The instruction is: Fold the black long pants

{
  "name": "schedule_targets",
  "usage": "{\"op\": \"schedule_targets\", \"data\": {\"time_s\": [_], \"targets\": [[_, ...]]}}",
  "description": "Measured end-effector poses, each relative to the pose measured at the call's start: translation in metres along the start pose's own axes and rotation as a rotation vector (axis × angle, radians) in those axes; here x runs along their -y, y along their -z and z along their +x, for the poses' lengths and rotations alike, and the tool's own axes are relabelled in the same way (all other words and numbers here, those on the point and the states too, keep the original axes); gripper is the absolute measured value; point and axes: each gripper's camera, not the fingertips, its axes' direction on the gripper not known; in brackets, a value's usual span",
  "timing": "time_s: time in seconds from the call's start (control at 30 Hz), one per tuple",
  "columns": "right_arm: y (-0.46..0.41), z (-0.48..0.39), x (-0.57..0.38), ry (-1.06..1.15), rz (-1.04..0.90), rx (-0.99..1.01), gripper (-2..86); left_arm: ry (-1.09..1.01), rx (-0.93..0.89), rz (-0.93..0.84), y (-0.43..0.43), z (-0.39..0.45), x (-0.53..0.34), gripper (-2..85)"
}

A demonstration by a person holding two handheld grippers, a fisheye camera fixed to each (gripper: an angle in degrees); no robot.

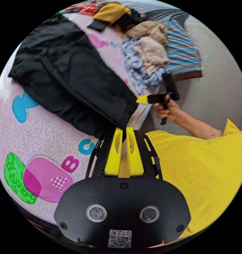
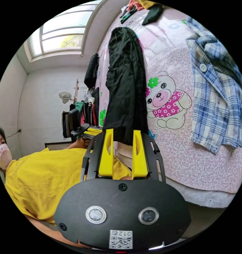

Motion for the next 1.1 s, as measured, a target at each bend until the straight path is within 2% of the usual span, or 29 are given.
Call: {"op": "schedule_targets", "data": {"time_s": [0.07,0.1,0.13,0.27,0.37,0.47,0.53,0.63,0.77,0.83,0.87,0.93,1.03,1.1], "targets": [[0.003,0.001,-0.004,0.004,0.010,-0.028,9.8,0.041,0.035,-0.091,-0.013,-0.010,-0.002,3.3],[-0.001,0.007,-0.005,-0.009,-0.009,-0.039,9.5,0.139,0.032,-0.184,-0.030,-0.029,-0.006,2.9],[-0.006,0.014,-0.006,-0.025,-0.033,-0.027,8.8,0.203,0.002,-0.204,-0.039,-0.044,-0.014,2.6],[-0.017,0.022,-0.009,-0.045,-0.064,-0.023,4.9,0.268,-0.130,-0.104,-0.031,-0.062,-0.030,1.9],[-0.008,0.011,-0.010,-0.023,-0.040,0.028,2.7,0.177,-0.216,0.014,-0.002,-0.052,-0.039,1.5],[-0.008,0.008,-0.008,-0.049,-0.111,-0.059,2.1,0.281,-0.248,-0.043,-0.012,-0.073,-0.057,1.1],[-0.040,0.013,-0.005,-0.091,-0.231,-0.145,2.2,0.379,-0.238,-0.128,-0.035,-0.085,-0.062,0.9],[-0.067,0.006,-0.003,-0.096,-0.323,-0.244,2.5,0.384,-0.217,-0.180,-0.045,-0.077,-0.061,0.9],[-0.071,0.004,0.003,-0.119,-0.371,-0.209,3.8,0.380,-0.278,-0.145,-0.034,-0.077,-0.068,1.1],[-0.058,-0.001,0.007,-0.129,-0.362,-0.212,5.1,0.457,-0.318,-0.027,-0.008,-0.081,-0.087,1.4],[-0.052,-0.005,0.008,-0.122,-0.350,-0.214,5.1,0.476,-0.300,0.007,0.002,-0.081,-0.093,1.4],[-0.031,-0.021,0.018,-0.092,-0.273,-0.255,4.1,0.522,-0.108,0.108,0.045,-0.073,-0.103,1.2],[-0.026,-0.057,0.047,0.044,-0.173,-0.362,2.3,0.424,0.142,0.128,0.076,-0.054,-0.061,0.7],[-0.041,-0.078,0.073,0.122,-0.136,-0.398,1.6,0.327,0.145,0.102,0.072,-0.050,-0.015,0.6]]}}
